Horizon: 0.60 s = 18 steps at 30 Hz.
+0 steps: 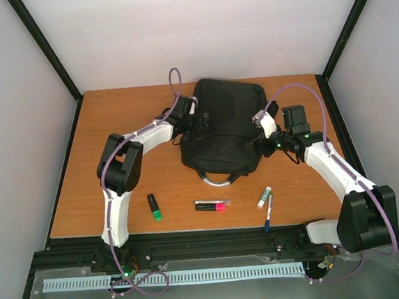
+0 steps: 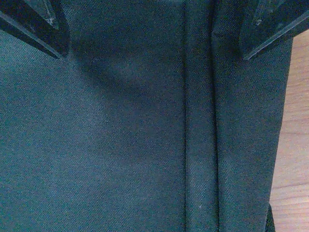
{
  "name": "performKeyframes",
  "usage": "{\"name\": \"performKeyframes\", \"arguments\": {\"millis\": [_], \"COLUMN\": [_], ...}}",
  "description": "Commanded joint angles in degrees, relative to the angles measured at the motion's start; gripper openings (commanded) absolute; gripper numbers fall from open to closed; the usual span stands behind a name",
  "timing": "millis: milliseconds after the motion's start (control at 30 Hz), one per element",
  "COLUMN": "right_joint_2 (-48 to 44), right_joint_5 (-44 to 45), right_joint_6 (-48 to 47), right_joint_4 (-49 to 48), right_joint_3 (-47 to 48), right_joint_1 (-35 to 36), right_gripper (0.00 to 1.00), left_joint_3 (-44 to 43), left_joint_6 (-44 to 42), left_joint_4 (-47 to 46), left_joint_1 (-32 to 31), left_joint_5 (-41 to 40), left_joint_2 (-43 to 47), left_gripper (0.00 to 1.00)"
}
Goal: Pack the student bag
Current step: Adjust the student bag at the center of the board.
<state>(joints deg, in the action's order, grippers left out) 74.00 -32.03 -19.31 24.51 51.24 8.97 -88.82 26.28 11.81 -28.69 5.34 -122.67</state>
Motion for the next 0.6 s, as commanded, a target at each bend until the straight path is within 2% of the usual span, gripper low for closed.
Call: {"name": "performKeyframes", "arguments": {"millis": [0,167,333,567], "right_joint_2": [-0.21,-0.77,-1.58,-2.45], "right_joint_5": [-1.40,-1.79,-2.34,-1.03], "right_joint_6": [-1.04,-1.27,-2.37,-3.13], "right_joint_4": [-0.09,-0.08,0.33,-0.35], "right_joint_3": [-0.02,-0.12,0.21,0.08], "right_joint_1": [-0.27,-0.27,-0.27,-0.27], "right_gripper": [0.90,0.90,0.90,0.91], "left_joint_3": [-4.95,-0.09,4.78,17.66], "left_joint_6": [-1.98,-2.72,-3.85,-3.62], "left_joint_4": [2.74,1.93,6.13,10.66], "left_joint_1": [-2.12,-2.60,-2.82,-3.58], "left_joint_5": [4.41,-2.89,-9.30,-8.81], "left_joint_2": [-1.56,9.40,23.02,41.37], "left_gripper": [0.96,0.97,0.97,0.96]}}
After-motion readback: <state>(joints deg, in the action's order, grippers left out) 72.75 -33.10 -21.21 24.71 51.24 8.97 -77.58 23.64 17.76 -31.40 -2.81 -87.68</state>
